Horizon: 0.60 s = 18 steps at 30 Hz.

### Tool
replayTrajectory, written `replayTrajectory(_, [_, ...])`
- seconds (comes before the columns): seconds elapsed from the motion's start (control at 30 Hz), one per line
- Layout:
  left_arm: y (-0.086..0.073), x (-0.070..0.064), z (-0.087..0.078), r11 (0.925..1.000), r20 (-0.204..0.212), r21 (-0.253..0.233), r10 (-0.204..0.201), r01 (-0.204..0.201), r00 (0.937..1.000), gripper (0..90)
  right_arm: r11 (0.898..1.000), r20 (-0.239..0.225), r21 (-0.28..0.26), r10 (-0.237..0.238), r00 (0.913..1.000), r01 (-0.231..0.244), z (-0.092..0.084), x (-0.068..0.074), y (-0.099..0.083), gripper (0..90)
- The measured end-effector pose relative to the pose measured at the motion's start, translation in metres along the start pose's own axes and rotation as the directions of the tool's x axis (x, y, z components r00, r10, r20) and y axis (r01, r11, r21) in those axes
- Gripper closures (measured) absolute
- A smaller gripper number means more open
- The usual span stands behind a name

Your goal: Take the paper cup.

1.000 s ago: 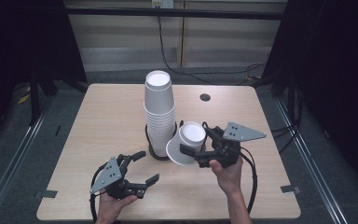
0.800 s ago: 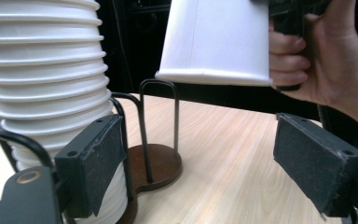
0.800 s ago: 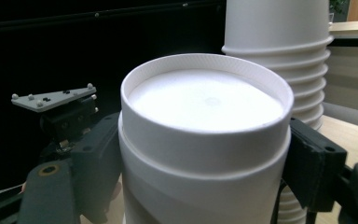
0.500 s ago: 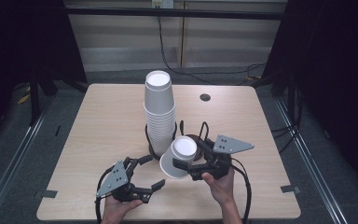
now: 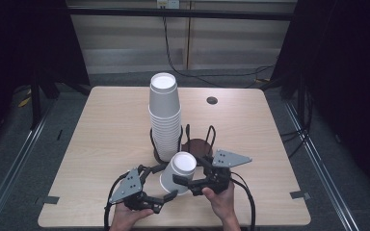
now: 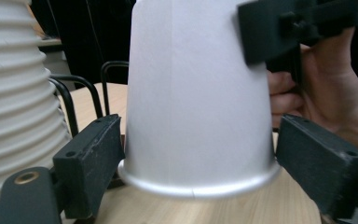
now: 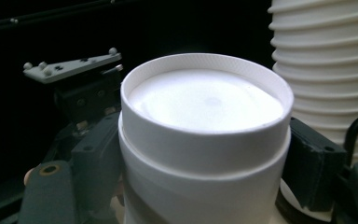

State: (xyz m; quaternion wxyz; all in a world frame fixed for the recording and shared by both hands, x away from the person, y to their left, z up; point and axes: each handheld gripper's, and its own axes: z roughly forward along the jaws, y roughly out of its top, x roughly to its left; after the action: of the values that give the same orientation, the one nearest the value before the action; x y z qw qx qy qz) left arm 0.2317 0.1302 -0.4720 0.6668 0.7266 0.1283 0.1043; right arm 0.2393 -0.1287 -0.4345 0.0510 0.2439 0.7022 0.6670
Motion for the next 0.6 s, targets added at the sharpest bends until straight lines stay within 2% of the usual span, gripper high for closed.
replayTrajectory(0.07, [-0.001,0.000,0.003,1.0000,0.002,-0.004,-0.008,0.008,1.0000,13.6,1.000,-0.006,0.003,0.006,1.0000,-0.006,0.001,0.001,-0.001,22.9])
replayTrajectory(0.1, [-0.002,-0.001,0.004,0.9999,-0.015,-0.003,-0.013,0.013,0.9998,12.2,1.000,-0.010,0.005,0.002,0.9999,-0.002,0.004,0.002,-0.004,22.9])
replayTrajectory(0.13, [-0.002,-0.001,0.004,0.9999,-0.015,-0.003,-0.013,0.013,0.9998,11.6,1.000,-0.011,0.002,0.008,0.9999,-0.007,0.005,0.002,-0.004,22.9])
replayTrajectory(0.17, [-0.004,0.000,0.005,0.9998,0.003,-0.005,-0.017,0.017,0.9999,11.4,1.000,-0.016,0.000,0.010,0.9998,-0.010,0.005,0.001,-0.005,22.9])
replayTrajectory(0.43, [-0.008,0.004,0.011,0.9993,0.027,0.006,-0.036,0.036,0.9990,10.4,1.000,-0.022,-0.010,0.025,0.9995,-0.025,0.009,0.001,-0.010,22.9])
replayTrajectory(0.5, [-0.009,0.003,0.012,0.9993,0.011,0.003,-0.038,0.038,0.9992,11.2,0.999,-0.020,-0.012,0.029,0.9994,-0.029,0.008,0.001,-0.011,22.9])
replayTrajectory(0.53, [-0.009,0.004,0.012,0.9991,0.029,0.004,-0.041,0.041,0.9987,11.9,0.999,-0.018,-0.015,0.029,0.9994,-0.029,0.008,0.001,-0.011,22.9])
replayTrajectory(0.6, [-0.008,0.005,0.012,0.9989,0.037,0.009,-0.047,0.046,0.9982,13.3,0.999,-0.018,-0.017,0.027,0.9995,-0.027,0.008,0.001,-0.012,22.8])
